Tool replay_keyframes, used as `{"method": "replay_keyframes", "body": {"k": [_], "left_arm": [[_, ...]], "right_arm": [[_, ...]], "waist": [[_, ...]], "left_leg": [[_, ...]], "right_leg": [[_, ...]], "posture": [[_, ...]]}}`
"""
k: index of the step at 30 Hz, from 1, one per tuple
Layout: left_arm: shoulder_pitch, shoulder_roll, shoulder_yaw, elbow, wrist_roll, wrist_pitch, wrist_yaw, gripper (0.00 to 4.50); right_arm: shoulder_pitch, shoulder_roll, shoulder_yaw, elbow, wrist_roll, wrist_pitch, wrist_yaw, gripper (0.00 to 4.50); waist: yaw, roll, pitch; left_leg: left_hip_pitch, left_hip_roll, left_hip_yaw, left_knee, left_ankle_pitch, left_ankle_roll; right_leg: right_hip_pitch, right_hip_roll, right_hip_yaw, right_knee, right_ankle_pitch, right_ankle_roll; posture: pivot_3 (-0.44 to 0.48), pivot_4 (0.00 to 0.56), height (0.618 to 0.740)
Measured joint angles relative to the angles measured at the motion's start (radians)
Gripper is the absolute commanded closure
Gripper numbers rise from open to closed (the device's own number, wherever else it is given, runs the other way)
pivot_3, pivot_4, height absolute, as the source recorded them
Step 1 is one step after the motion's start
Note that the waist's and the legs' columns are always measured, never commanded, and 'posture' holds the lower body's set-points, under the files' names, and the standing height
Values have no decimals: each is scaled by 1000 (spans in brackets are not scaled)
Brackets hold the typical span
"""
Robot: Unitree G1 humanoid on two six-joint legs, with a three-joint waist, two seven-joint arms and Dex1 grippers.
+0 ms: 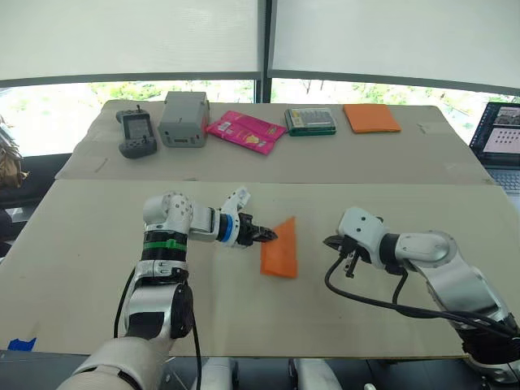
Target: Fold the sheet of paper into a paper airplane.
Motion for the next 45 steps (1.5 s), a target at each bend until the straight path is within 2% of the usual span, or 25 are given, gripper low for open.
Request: {"method": "replay_keyframes", "body": {"k": [2, 4, 7, 10, 11, 15, 18, 19, 21, 23, 24, 27, 29, 31, 34, 37, 39, 44, 45], "left_arm": [[2, -77, 164, -39, 0, 0, 113, 4477], [3, -146, 280, -92, -3, 0, 217, 4477], [4, -195, 385, -150, -38, 0, 351, 4477], [7, -197, 402, -189, -106, 0, 453, 4477], [12, -197, 397, -194, -137, 0, 482, 3952], [64, -193, 349, -204, -267, 0, 584, 2686], [126, -158, 285, -192, -426, 0, 635, 1688], [146, -130, 246, -181, -493, 0, 642, 1354], [173, -11, 175, -162, -608, 0, 638, 698], [205, 203, 106, -131, -723, 0, 600, 16], [207, 237, 105, -127, -734, 0, 595, 16], [253, 450, -18, -137, -820, -1, 476, 0], [292, 551, -111, -212, -812, -2, 355, 0], [345, 627, -185, -328, -738, -65, 226, 0], [455, 744, -306, -508, -534, -305, 11, 0], [514, 809, -378, -569, -422, -442, -169, 0], [542, 836, -414, -572, -396, -471, -304, 0], [551, 836, -419, -580, -389, -493, -439, 0], [551, 836, -419, -586, -384, -494, -457, 0]], "right_arm": [[-4, 0, 0, 15, 0, -7, 0, 4500], [-7, 0, 0, 26, -1, -12, 0, 4500], [-22, 4, 5, 35, -3, -16, -1, 4500], [-33, 4, 8, 39, -4, -19, 0, 4500], [-36, 5, 9, 40, -4, -23, 1, 4500], [-49, 9, 15, 50, -4, -39, 2, 4500], [-53, 21, 16, 51, 0, -41, 4, 4500], [-55, 33, 16, 50, 4, -40, 5, 4500], [-61, 70, 16, 38, 27, -32, 4, 4500], [-59, 136, 20, 0, 55, -1, -11, 4500], [-53, 144, 23, -11, 62, 3, -15, 4500], [-52, 242, 44, -25, 82, 46, -64, 3627], [-56, 316, 65, -35, 99, 80, -104, 2917], [-72, 342, 109, -39, 95, 95, -128, 2234], [-85, 379, 166, -35, 68, 111, -173, 1186], [-103, 419, 184, -13, 41, 138, -226, 155], [-137, 447, 199, 14, -1, 162, -289, 26], [-162, 474, 217, 69, -51, 186, -355, 26], [-162, 485, 219, 75, -54, 188, -363, 268]], "waist": [[4, -1, 0], [7, -1, 0], [9, -2, 1], [12, -2, 1], [13, -2, 1], [15, -2, 1], [17, -2, 1], [18, -2, 1], [4, -3, 2], [-16, -3, 2], [-18, -3, 1], [-16, -3, 1], [-12, -3, 1], [-5, -3, 1], [-2, -2, 2], [1, -3, 2], [-3, -2, 2], [-4, -2, 2], [-5, -2, 2]], "left_leg": [[0, -1, 0, 0, 0, 0], [0, -3, 0, 0, 0, -1], [0, -3, 0, 0, 1, -1], [0, -4, 0, 0, 1, -2], [0, -4, -1, 0, 1, -2], [0, -4, -1, 0, 1, -2], [0, -4, -1, 0, 2, -2], [0, -4, -1, 0, 2, -2], [1, -4, -1, 0, 3, -4], [5, -3, -1, -4, 4, -7], [5, -3, -2, -4, 4, -7], [6, -4, -4, -5, 5, -7], [5, -4, -4, -4, 5, -7], [5, -5, -4, -4, 6, -8], [5, -5, -2, -6, 9, -14], [5, -5, -2, -6, 8, -11], [5, -5, -1, -6, 6, -5], [4, -4, -2, -6, 5, -4], [4, -4, -2, -6, 5, -4]], "right_leg": [[0, -2, 0, 0, 0, 0], [0, -3, 0, 0, 0, 1], [-1, -5, 0, 1, 1, 1], [-1, -5, 0, 1, 1, 2], [-1, -5, 0, 1, 1, 2], [-1, -7, 0, 1, 1, 2], [-1, -7, 0, 2, 1, 2], [-2, -7, 0, 3, 1, 2], [-2, -5, 1, 5, 1, 2], [-2, -2, 2, 6, 1, 2], [-2, -2, 2, 7, 1, 1], [-2, -2, 1, 7, 1, 1], [-2, -3, 1, 6, 1, 1], [-2, -5, 0, 5, 1, 1], [-1, -6, 0, 3, 1, 0], [-2, -6, 0, 2, 2, -1], [-2, -5, 0, 3, 2, -1], [-2, -4, -1, 3, 1, -1], [-2, -4, -1, 3, 1, -1]], "posture": [[0, 150, 740], [0, 150, 740], [0, 150, 740], [0, 150, 740], [0, 150, 740], [0, 150, 740], [0, 150, 740], [0, 150, 740], [0, 150, 740], [0, 150, 740], [0, 150, 740], [0, 150, 740], [0, 150, 740], [0, 150, 740], [0, 150, 740], [0, 150, 740], [0, 150, 740], [0, 150, 740], [0, 150, 740]]}}
